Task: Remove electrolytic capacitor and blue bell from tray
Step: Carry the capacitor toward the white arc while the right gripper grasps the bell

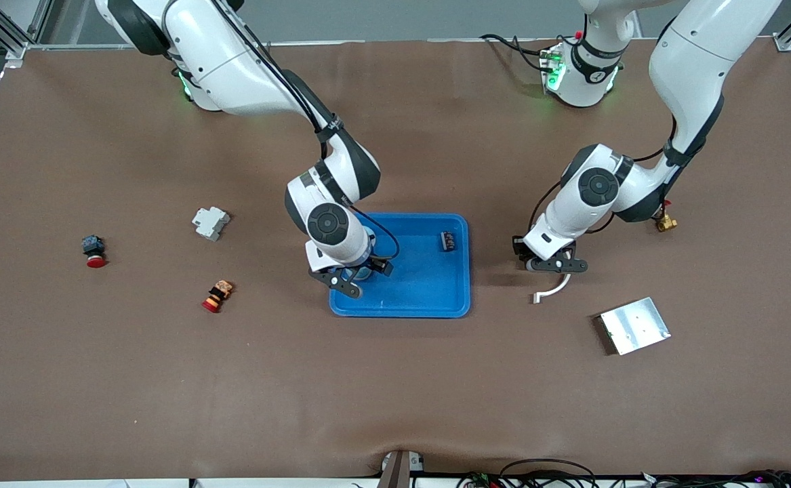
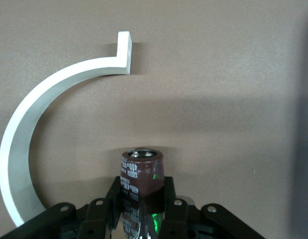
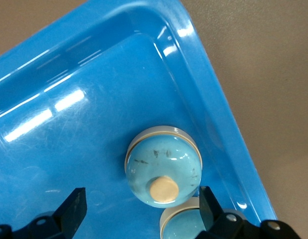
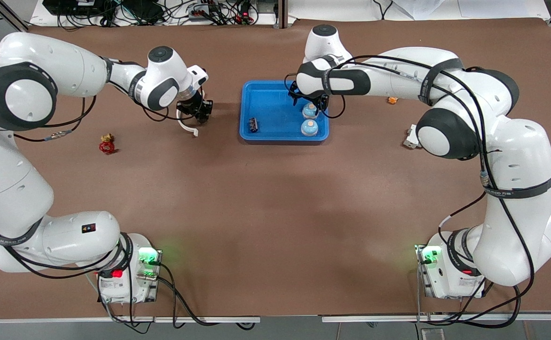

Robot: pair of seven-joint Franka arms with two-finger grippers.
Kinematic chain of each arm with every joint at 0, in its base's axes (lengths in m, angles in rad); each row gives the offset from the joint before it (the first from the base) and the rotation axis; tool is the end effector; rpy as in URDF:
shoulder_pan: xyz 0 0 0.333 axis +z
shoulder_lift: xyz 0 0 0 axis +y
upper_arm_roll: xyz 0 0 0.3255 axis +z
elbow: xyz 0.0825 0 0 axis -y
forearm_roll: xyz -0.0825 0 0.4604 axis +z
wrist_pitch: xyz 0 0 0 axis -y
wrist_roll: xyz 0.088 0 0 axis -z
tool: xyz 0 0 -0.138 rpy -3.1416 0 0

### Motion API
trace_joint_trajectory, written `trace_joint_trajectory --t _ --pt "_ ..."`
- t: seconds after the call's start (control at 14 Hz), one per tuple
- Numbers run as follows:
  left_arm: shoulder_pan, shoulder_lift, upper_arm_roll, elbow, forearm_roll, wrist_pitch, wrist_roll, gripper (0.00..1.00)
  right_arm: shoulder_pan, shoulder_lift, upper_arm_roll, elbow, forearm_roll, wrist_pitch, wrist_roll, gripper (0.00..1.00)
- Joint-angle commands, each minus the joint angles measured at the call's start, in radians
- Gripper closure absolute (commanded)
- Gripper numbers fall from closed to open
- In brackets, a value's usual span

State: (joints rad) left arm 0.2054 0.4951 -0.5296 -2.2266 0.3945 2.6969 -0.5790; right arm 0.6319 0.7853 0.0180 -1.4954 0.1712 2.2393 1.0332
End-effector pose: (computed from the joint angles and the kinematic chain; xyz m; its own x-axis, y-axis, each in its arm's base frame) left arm 0.5498 -0.2214 0.0960 0.9984 -0.0356 0.0444 -0.0395 -0.9953 0.0883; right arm 0.6117 0.4746 0.1266 0.8703 -0.4700 -0.1471 -0.4789 -0.8774 -0.0300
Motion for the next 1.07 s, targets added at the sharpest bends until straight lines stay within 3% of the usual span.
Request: trace_joint_trajectory --t 0.0,0.79,0.86,1.0 --pt "0.014 0.008 -0.004 0.008 0.041 0.018 -0.005 1.0 -0.008 0.012 0.003 0.021 -0.016 -0.001 0.007 0.0" --pt "0.012 0.036 0.037 0.028 0.093 0.046 -0.007 1.0 0.003 0.018 0.002 0.02 -0.024 0.002 0.019 0.0" --pt "0.014 0.036 0.037 0.034 0.095 0.046 -0.002 0.91 0.002 0.02 0.002 0.021 -0.024 0.002 0.019 0.01" --pt "0.014 0.036 0.037 0.041 0.101 0.041 -0.002 0.0 0.002 0.022 0.002 0.021 -0.024 0.0 0.018 0.15"
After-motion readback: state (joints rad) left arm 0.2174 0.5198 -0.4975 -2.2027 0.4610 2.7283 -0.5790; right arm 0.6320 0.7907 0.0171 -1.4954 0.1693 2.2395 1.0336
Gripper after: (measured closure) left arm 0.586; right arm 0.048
